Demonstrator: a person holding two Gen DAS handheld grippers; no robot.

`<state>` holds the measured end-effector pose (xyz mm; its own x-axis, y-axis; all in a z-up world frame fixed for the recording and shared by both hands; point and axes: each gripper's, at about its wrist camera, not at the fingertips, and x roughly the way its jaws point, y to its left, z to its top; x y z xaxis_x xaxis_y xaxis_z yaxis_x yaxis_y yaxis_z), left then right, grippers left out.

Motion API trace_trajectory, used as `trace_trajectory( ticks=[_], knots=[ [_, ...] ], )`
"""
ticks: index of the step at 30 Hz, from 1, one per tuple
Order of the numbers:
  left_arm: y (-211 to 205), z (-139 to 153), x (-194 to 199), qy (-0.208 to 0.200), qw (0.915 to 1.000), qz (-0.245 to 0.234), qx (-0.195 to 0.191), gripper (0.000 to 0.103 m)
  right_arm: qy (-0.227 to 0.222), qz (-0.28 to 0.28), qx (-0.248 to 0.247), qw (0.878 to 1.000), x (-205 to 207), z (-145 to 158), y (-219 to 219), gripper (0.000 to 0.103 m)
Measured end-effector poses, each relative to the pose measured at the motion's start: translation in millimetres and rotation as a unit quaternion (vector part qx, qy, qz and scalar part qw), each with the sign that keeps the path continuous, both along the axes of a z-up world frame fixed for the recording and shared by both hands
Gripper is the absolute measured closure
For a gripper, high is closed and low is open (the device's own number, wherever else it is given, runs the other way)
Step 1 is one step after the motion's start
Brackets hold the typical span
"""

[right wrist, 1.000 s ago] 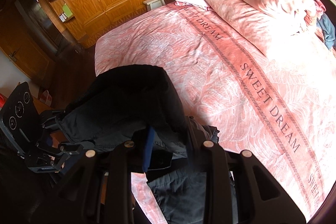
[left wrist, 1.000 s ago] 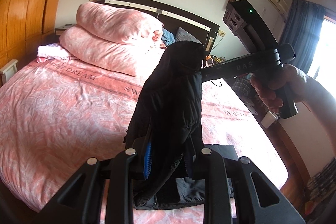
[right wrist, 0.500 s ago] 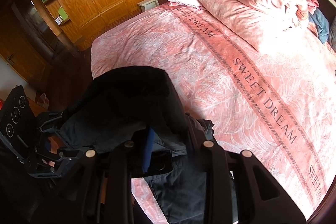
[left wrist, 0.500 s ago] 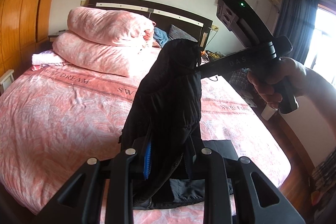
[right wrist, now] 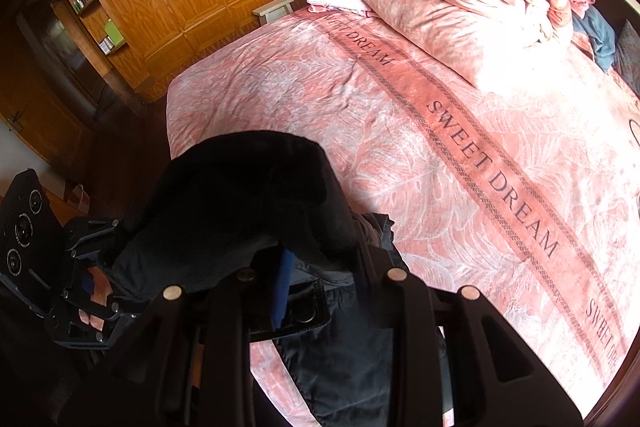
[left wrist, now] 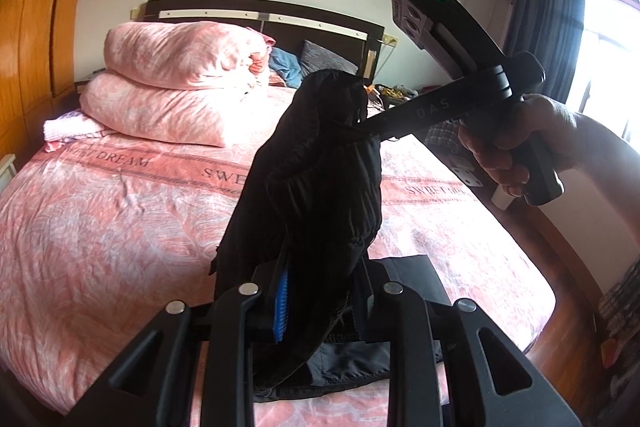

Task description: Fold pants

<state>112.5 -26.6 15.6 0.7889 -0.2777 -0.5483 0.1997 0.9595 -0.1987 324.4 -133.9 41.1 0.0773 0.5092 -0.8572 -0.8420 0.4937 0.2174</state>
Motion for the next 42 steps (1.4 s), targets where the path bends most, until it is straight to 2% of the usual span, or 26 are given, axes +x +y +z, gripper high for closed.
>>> trace_trajectory(
  ticks=[21, 42],
  knots=[
    [-81.6, -19.1, 6.2, 0.011, 0.9967, -0.063, 0.049, 0.078, 0.011, -0.039, 0.019, 0.999, 2.2, -26.5, -81.0, 0.077],
    [-157.0, -58.0, 17.8, 0.038, 0.9875, -0.118, 0.097, 0.079, 0.027, -0.066, 0.03, 0.997, 7.4, -68.6, -153.9, 0.077]
  ],
)
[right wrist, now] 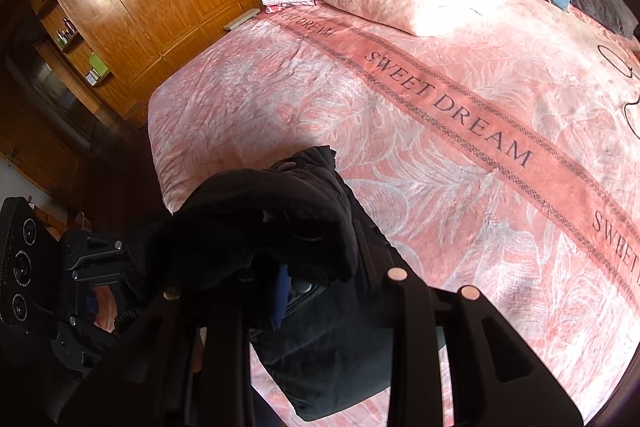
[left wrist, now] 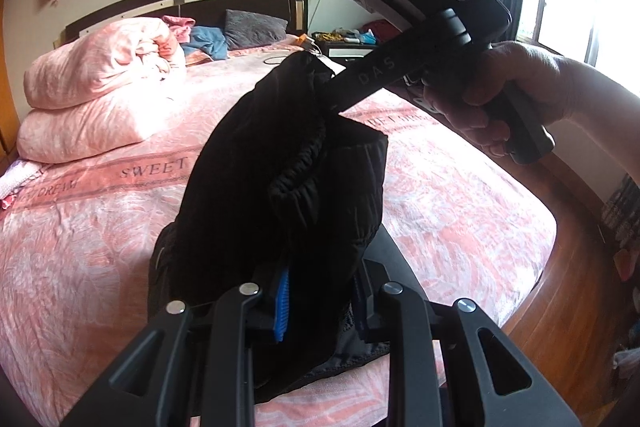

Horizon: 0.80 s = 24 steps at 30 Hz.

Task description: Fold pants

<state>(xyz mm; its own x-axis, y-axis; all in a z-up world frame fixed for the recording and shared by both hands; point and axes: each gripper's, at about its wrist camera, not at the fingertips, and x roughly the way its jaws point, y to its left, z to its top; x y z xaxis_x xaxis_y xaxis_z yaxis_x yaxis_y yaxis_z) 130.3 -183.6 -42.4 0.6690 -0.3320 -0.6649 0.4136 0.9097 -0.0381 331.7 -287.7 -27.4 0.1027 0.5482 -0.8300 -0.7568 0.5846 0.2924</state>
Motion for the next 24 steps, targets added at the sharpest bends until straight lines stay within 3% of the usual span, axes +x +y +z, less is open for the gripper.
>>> trace_trajectory(
  ticks=[24],
  knots=[
    [-55.8, -63.8, 15.6, 0.04, 0.9965, -0.038, 0.063, 0.079, 0.036, -0.023, 0.013, 0.999, 7.5, -75.8, -57.6, 0.077]
  ],
)
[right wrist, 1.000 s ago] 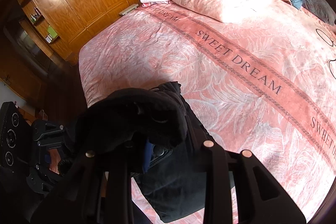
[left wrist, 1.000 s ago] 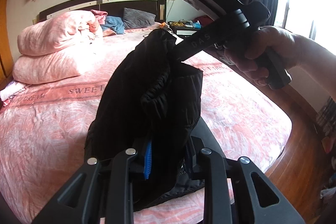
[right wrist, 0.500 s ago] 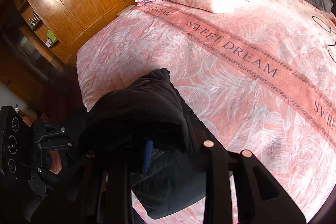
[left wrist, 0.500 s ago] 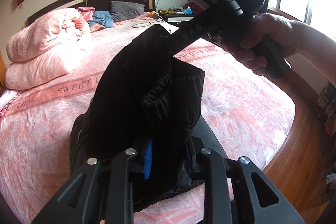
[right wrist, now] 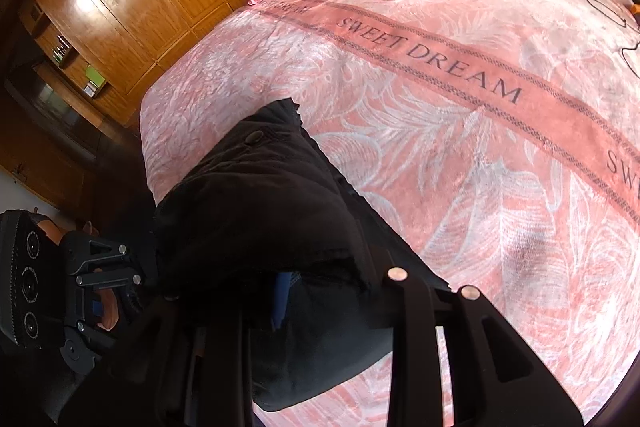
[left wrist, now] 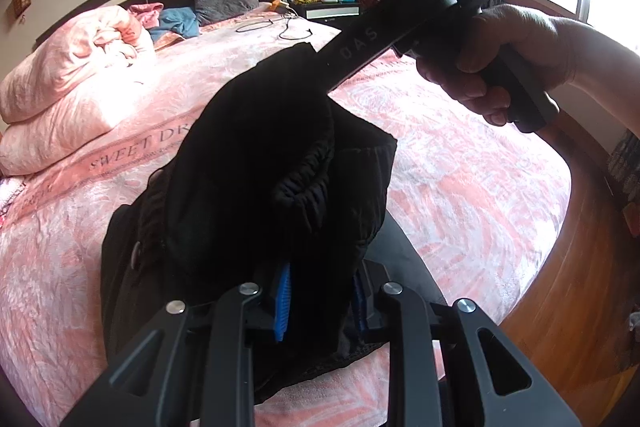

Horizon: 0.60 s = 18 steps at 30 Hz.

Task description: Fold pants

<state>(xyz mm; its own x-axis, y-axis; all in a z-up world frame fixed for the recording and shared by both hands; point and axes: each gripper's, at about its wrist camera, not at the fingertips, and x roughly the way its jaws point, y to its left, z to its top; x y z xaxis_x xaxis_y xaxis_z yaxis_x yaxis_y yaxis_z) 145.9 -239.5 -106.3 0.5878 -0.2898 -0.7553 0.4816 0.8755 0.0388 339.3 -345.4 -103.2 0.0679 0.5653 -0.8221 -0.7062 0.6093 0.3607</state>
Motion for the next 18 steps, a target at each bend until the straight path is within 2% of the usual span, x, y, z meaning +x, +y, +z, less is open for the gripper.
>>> trace_trajectory(
  ticks=[10, 18],
  knots=[
    [-10.8, -24.7, 7.4, 0.014, 0.9995, -0.008, 0.026, 0.079, 0.019, -0.018, 0.007, 1.0, 0.1, -29.9, -21.9, 0.08],
    [-18.8, -36.3, 6.5, 0.014, 0.9985, -0.016, 0.051, 0.079, 0.026, -0.031, 0.012, 0.999, -4.0, -40.7, -29.5, 0.08]
  ],
)
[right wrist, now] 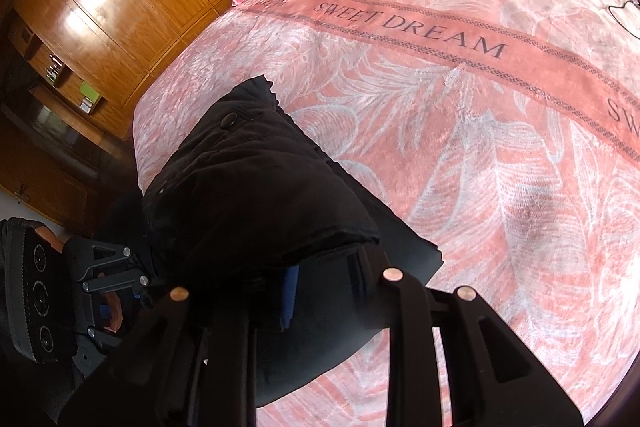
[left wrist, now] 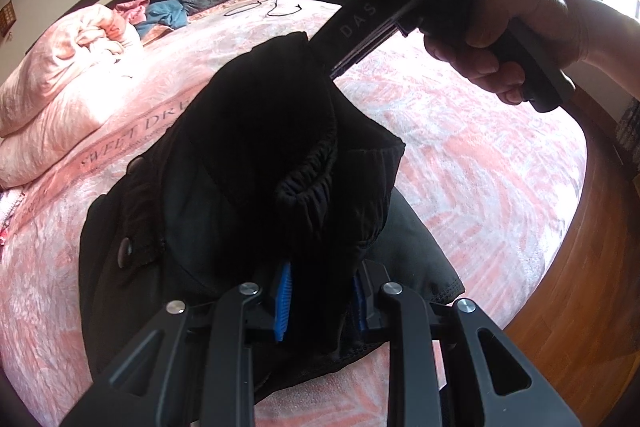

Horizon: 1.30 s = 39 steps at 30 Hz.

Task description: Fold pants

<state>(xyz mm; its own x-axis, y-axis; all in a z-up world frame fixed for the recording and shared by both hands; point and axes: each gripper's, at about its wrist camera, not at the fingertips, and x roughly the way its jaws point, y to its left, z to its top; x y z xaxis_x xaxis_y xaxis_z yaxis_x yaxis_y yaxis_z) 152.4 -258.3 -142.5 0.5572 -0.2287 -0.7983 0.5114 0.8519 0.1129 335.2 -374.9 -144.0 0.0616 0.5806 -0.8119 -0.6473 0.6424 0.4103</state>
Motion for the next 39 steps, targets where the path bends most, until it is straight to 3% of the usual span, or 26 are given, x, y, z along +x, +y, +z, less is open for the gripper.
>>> trace_trajectory(
  ticks=[11, 17, 22, 27, 28, 29, 33, 39],
  knots=[
    [-6.7, -10.7, -7.5, -0.007, 0.9996, -0.015, 0.023, 0.079, 0.006, -0.052, -0.003, 0.999, -12.4, -6.1, -8.2, 0.08],
    [-9.7, -14.0, -14.0, -0.01, 0.999, -0.026, 0.035, 0.078, -0.002, -0.075, -0.012, 0.997, -29.1, 6.7, -14.3, 0.08],
    [-7.0, -10.1, -16.0, -0.007, 0.9994, -0.025, 0.021, 0.074, -0.017, -0.097, -0.017, 0.995, -43.4, 24.3, -27.5, 0.08],
    [-3.0, -9.7, -21.1, -0.008, 0.9996, -0.027, 0.01, 0.068, -0.047, -0.127, 0.022, 0.991, -54.3, 47.4, -30.6, 0.078],
    [-2.6, -10.1, -21.1, -0.007, 0.9996, -0.027, 0.009, 0.068, -0.053, -0.127, 0.028, 0.99, -54.3, 49.7, -28.1, 0.076],
    [-2.0, -10.5, -20.6, -0.004, 0.9996, -0.027, 0.005, 0.068, -0.056, -0.129, 0.037, 0.989, -52.6, 51.3, -25.3, 0.066],
    [0.2, -11.1, -19.9, 0.0, 0.9996, -0.029, -0.004, 0.066, -0.073, -0.134, 0.061, 0.986, -41.7, 57.1, -12.6, 0.064],
    [2.8, -14.5, -15.8, 0.009, 0.9995, -0.026, -0.013, 0.063, -0.051, -0.107, 0.046, 0.992, -30.2, 31.7, 4.8, 0.064]
  ],
)
